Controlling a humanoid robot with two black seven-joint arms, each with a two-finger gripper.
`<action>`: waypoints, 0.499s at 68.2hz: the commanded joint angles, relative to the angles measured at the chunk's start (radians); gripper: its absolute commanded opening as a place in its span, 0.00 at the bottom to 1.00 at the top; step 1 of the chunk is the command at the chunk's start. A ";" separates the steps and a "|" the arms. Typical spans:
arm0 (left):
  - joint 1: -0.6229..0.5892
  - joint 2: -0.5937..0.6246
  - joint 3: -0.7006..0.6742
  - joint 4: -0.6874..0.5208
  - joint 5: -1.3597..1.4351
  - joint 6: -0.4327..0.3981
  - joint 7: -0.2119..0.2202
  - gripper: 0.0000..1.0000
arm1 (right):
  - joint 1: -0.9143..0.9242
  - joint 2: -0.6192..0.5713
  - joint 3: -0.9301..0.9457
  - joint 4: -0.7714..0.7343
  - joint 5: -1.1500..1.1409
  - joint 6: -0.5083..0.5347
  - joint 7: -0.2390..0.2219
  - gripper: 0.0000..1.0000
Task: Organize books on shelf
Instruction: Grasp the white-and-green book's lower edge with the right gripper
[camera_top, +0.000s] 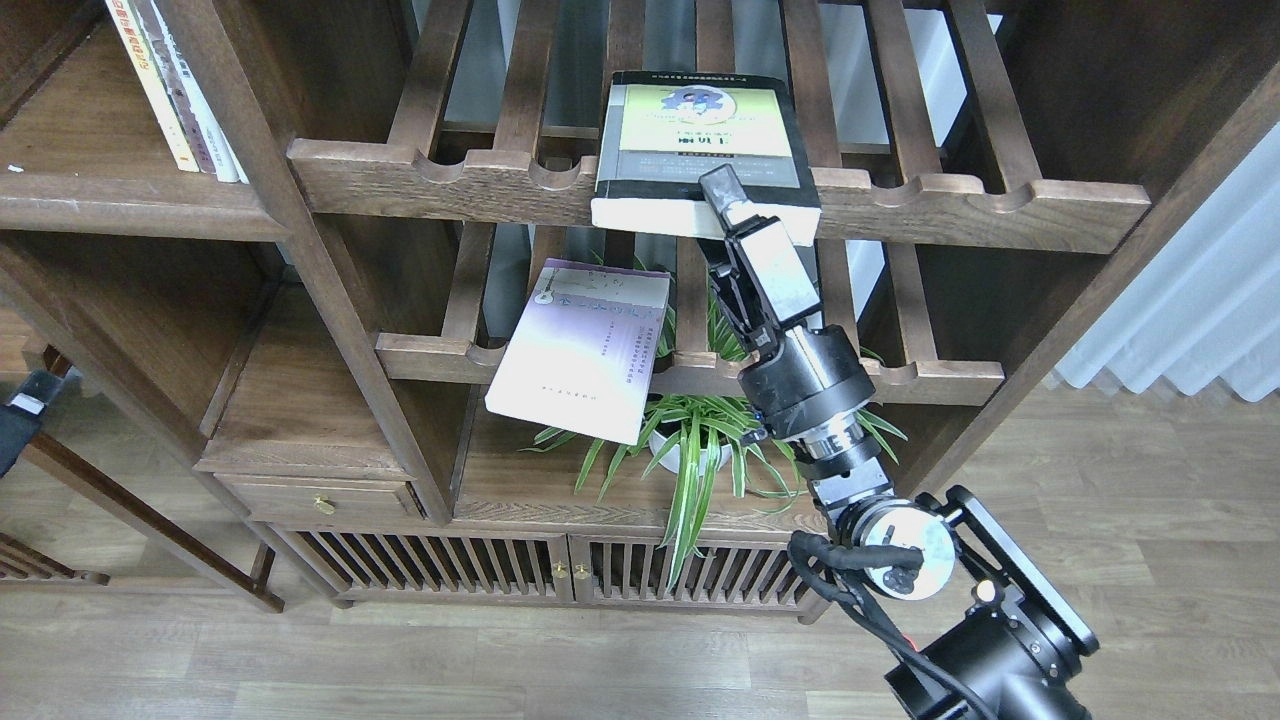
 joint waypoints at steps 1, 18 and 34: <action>-0.003 0.000 -0.014 0.001 0.001 0.000 0.000 0.93 | 0.000 0.000 0.007 0.001 0.002 -0.003 0.004 0.99; -0.003 0.002 -0.017 0.018 0.001 0.000 0.000 0.93 | 0.000 0.000 0.007 0.003 0.002 -0.016 0.015 0.91; -0.006 0.002 -0.019 0.021 0.001 0.000 0.000 0.94 | 0.000 0.000 0.011 0.005 0.002 -0.018 0.022 0.79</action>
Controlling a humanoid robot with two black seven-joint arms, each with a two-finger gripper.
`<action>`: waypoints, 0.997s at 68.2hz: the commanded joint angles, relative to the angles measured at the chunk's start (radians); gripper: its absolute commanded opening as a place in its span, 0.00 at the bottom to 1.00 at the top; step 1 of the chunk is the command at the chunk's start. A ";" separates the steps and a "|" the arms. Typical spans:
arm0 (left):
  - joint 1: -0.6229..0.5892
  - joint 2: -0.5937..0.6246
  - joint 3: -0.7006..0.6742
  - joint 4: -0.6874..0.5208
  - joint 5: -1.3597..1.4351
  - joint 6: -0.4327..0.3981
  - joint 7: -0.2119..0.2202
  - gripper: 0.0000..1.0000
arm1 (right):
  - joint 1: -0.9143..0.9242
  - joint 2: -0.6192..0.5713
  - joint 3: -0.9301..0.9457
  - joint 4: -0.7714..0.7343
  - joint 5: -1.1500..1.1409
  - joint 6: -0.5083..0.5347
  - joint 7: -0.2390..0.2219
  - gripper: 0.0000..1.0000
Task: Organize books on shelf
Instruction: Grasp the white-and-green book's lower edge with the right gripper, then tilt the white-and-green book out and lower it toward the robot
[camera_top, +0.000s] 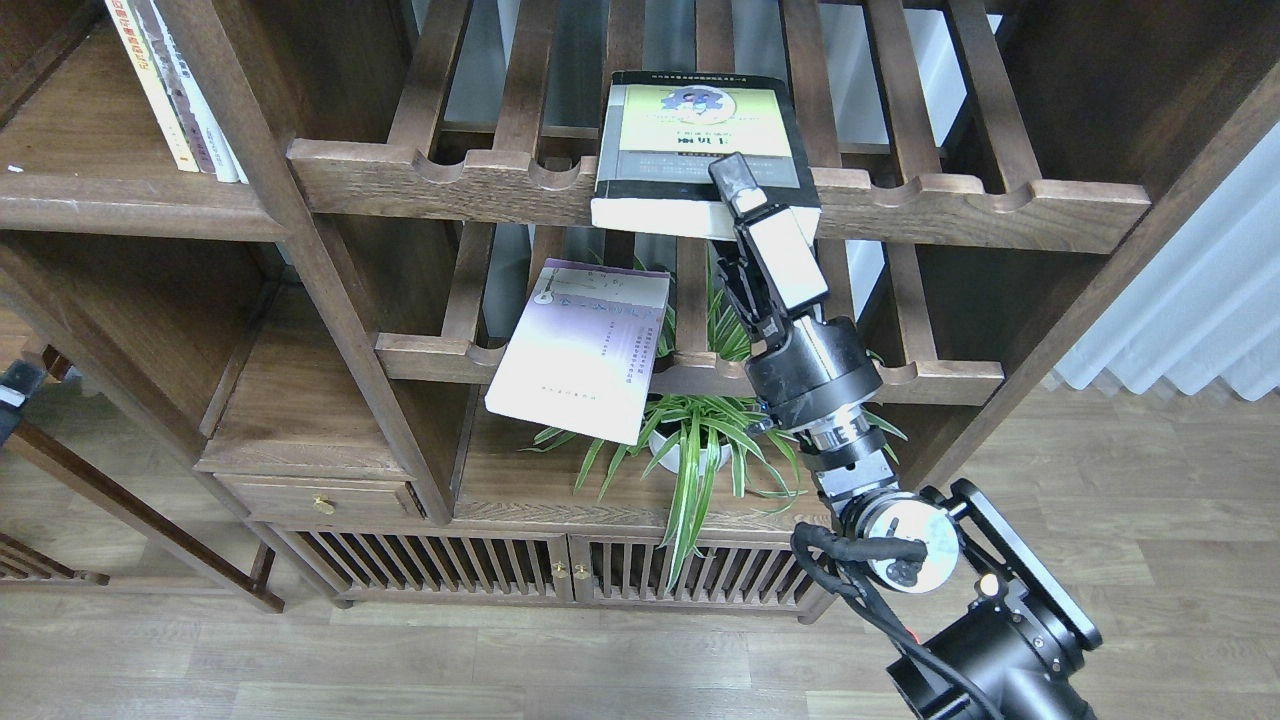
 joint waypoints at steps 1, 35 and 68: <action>-0.002 0.000 0.000 0.000 0.000 0.000 0.000 0.94 | 0.000 0.000 0.003 0.000 0.000 0.002 0.001 0.78; -0.007 0.003 -0.003 0.008 -0.001 0.000 0.000 0.95 | -0.032 0.000 0.003 0.003 0.000 0.113 0.017 0.05; -0.030 -0.006 0.006 0.057 -0.009 0.000 0.000 0.98 | -0.218 0.000 -0.058 0.064 0.006 0.211 0.012 0.05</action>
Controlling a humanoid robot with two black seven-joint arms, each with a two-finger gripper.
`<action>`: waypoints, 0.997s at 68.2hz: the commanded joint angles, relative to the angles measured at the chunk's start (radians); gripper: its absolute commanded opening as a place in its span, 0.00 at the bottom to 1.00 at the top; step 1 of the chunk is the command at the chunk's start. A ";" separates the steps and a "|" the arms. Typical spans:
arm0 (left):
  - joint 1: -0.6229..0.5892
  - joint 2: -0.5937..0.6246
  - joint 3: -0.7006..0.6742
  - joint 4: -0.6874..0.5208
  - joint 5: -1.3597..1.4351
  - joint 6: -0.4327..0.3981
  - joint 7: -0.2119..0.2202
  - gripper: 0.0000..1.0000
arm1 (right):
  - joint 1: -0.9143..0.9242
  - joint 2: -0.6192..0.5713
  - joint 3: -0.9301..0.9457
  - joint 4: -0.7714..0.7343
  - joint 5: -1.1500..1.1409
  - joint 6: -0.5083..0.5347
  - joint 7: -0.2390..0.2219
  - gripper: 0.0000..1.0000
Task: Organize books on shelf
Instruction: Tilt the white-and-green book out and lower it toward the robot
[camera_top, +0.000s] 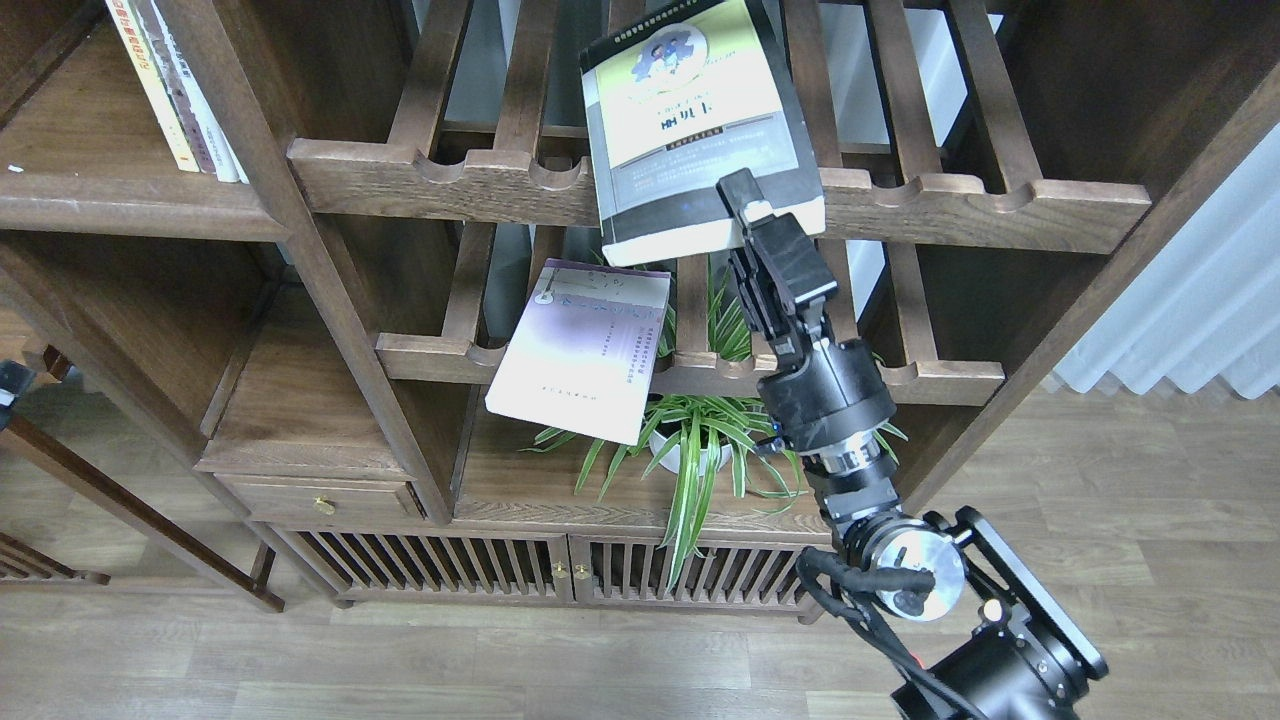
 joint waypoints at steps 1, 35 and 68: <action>-0.012 -0.009 0.009 0.027 -0.004 0.000 0.000 0.98 | -0.074 0.000 -0.027 0.009 0.001 0.079 0.000 0.05; -0.015 -0.037 0.038 0.078 -0.007 0.000 0.000 0.99 | -0.379 -0.112 0.003 0.002 0.121 0.169 -0.004 0.05; -0.028 -0.038 0.041 0.078 -0.007 0.000 0.000 0.99 | -0.508 -0.307 0.085 -0.044 0.297 0.169 -0.007 0.05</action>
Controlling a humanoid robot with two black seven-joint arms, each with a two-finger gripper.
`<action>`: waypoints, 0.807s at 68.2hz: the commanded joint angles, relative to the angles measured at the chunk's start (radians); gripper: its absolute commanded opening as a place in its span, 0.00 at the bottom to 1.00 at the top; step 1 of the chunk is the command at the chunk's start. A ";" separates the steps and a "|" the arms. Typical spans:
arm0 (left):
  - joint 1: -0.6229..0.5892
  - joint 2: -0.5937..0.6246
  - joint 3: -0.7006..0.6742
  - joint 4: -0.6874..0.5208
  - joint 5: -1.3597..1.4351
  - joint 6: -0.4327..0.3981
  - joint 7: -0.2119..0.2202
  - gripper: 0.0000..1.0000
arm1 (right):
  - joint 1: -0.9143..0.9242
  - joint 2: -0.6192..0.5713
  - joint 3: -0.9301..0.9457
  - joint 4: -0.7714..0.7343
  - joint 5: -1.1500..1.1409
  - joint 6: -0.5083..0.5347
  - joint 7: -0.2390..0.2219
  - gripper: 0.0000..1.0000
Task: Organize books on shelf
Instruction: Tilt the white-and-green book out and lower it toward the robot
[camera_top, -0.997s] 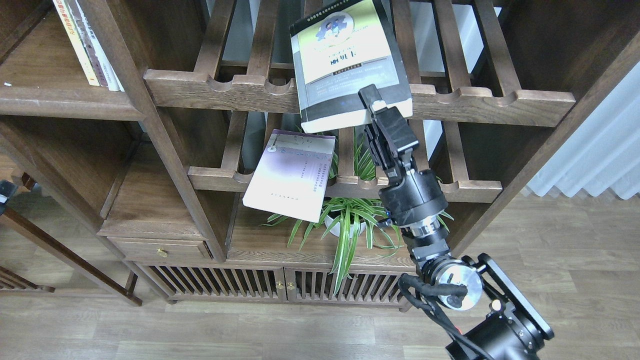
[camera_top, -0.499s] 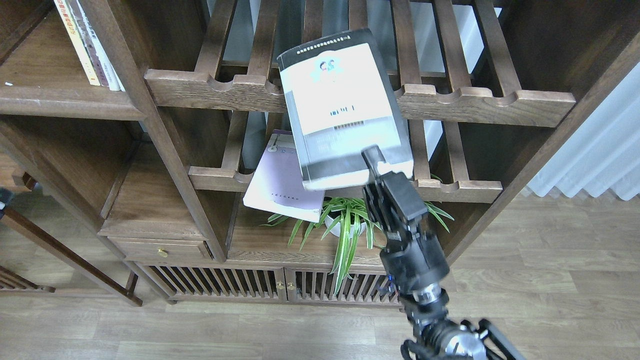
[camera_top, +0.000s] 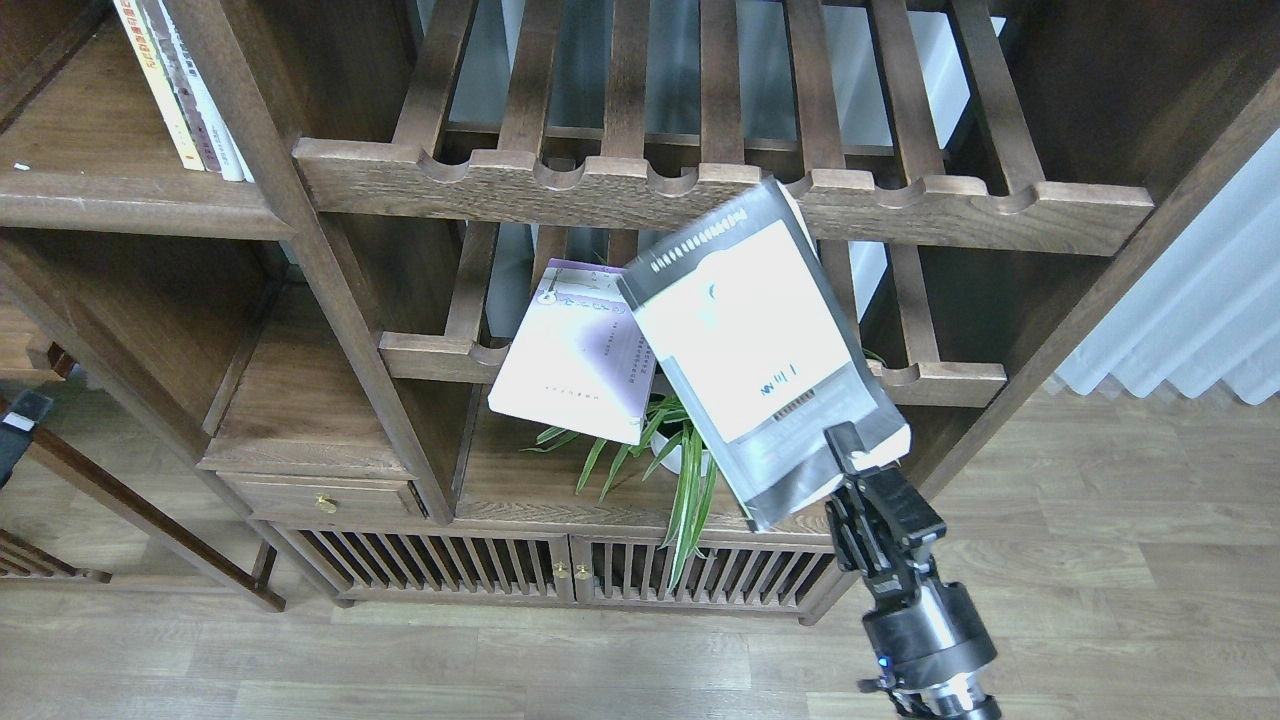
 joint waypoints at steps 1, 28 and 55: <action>0.001 0.000 0.000 0.000 0.000 0.000 0.000 0.99 | -0.017 -0.065 0.005 -0.026 0.059 0.001 0.000 0.05; 0.001 -0.003 0.047 0.000 0.000 0.000 -0.002 0.99 | -0.054 -0.198 -0.017 -0.197 0.167 0.001 -0.002 0.06; 0.013 -0.040 0.227 0.000 -0.031 0.000 0.000 0.99 | -0.031 -0.165 -0.130 -0.232 0.145 0.001 -0.003 0.06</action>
